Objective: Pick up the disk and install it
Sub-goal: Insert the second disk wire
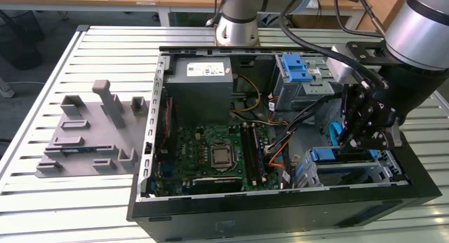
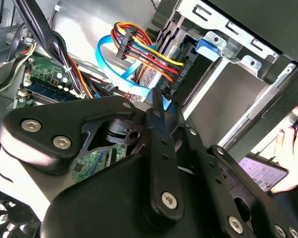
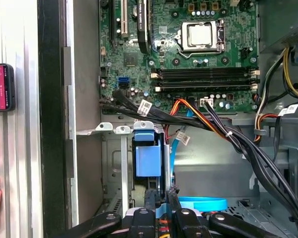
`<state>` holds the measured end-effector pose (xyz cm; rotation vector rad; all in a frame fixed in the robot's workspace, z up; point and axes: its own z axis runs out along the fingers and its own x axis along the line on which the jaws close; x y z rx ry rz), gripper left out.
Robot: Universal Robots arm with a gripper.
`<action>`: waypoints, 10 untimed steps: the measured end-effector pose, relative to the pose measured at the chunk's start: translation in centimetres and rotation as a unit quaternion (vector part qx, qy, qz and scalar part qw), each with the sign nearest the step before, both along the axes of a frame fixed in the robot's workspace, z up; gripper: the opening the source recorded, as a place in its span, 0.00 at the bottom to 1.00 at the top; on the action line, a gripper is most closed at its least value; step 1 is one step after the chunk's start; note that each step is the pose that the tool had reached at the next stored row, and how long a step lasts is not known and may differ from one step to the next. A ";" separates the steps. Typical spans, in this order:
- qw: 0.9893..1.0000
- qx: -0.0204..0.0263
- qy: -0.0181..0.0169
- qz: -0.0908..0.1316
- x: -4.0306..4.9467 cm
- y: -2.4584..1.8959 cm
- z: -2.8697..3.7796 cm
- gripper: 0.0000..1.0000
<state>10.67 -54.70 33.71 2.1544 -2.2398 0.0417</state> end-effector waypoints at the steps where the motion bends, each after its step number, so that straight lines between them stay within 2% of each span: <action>1: 1.000 0.000 0.000 -0.001 0.00 -0.05 -0.01 0.24; 10: 1.000 0.000 0.000 -0.004 0.20 -0.12 -0.04 0.24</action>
